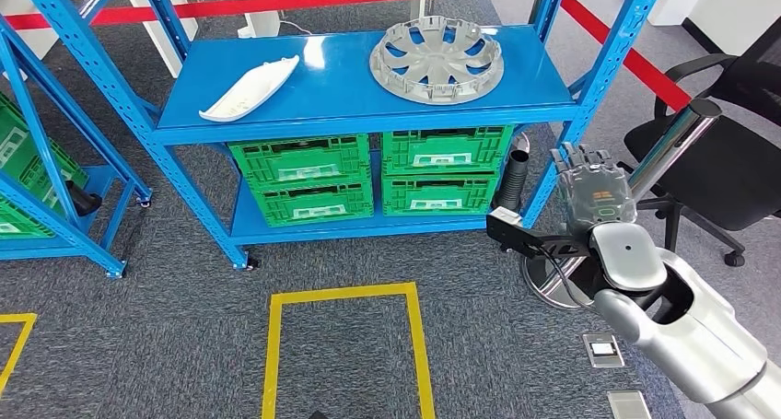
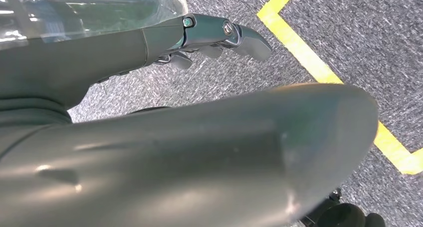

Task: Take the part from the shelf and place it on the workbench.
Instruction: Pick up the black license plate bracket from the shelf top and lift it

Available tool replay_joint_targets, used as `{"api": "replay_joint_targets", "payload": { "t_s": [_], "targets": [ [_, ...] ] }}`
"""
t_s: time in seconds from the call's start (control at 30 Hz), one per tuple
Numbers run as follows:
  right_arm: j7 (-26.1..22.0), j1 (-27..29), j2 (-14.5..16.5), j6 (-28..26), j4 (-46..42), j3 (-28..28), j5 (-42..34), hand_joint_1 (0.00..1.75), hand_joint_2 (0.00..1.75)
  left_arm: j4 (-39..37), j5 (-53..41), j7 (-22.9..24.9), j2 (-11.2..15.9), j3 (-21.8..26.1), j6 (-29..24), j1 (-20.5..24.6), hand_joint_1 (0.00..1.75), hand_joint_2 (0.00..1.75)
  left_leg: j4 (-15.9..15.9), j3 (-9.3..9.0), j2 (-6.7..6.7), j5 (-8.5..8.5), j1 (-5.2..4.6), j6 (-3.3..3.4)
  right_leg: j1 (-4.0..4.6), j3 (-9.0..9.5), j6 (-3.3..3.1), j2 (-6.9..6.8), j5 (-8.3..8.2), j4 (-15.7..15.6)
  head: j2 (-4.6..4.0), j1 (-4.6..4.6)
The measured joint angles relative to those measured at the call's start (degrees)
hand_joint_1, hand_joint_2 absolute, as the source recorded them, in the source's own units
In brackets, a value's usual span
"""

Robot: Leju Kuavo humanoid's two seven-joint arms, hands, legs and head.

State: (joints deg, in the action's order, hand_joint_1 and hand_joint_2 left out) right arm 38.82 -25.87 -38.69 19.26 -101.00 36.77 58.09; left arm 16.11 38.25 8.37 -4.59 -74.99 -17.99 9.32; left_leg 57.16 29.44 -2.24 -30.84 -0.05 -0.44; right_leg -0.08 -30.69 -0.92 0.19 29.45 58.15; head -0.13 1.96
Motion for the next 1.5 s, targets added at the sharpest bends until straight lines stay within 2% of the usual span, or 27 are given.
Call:
{"api": "replay_joint_targets", "payload": {
  "t_s": [0.23,0.37,1.17,1.33,1.5],
  "targets": [
    [0.0,0.0,0.0,-1.8,0.0,0.3,-0.7,0.0,1.75,0.0,-0.6,0.1,0.0,0.0,0.0,0.0,0.0,0.0,0.0,0.01,0.0,0.0,0.0,0.0,0.0,0.0,0.0,-0.01,0.0,0.0,0.0,0.01],
    [0.0,0.0,0.0,-2.2,0.1,0.4,-1.3,0.0,0.0,0.0,-0.7,0.4,0.0,0.1,0.1,0.0,0.0,0.0,0.0,0.01,0.0,0.0,0.0,0.0,0.0,0.0,0.0,-0.01,0.0,0.0,0.0,0.01],
    [0.0,-0.2,-0.5,-4.6,0.1,2.2,-3.9,0.0,0.0,0.0,-1.1,0.6,0.0,0.2,0.1,0.0,0.0,0.0,0.1,0.02,0.0,-0.02,-0.03,0.02,-0.04,0.0,0.03,-0.01,-0.02,0.0,0.0,0.01],
    [0.0,-0.2,-0.5,-4.8,0.1,2.7,-4.0,0.0,0.0,0.0,-1.0,0.6,0.0,0.2,0.2,0.0,0.0,0.0,0.3,0.08,-0.01,-0.11,-0.25,0.21,-0.28,0.0,0.19,-0.02,-0.08,0.0,0.0,-0.01],
    [0.0,-0.4,-0.5,-5.0,0.1,3.1,-4.4,0.0,0.0,-0.1,-1.1,0.7,0.1,0.2,0.2,0.0,0.0,0.0,0.0,0.17,0.0,0.14,-0.5,0.82,-0.5,0.03,0.66,-0.01,-0.31,-0.3,0.0,0.01]
  ]
}}
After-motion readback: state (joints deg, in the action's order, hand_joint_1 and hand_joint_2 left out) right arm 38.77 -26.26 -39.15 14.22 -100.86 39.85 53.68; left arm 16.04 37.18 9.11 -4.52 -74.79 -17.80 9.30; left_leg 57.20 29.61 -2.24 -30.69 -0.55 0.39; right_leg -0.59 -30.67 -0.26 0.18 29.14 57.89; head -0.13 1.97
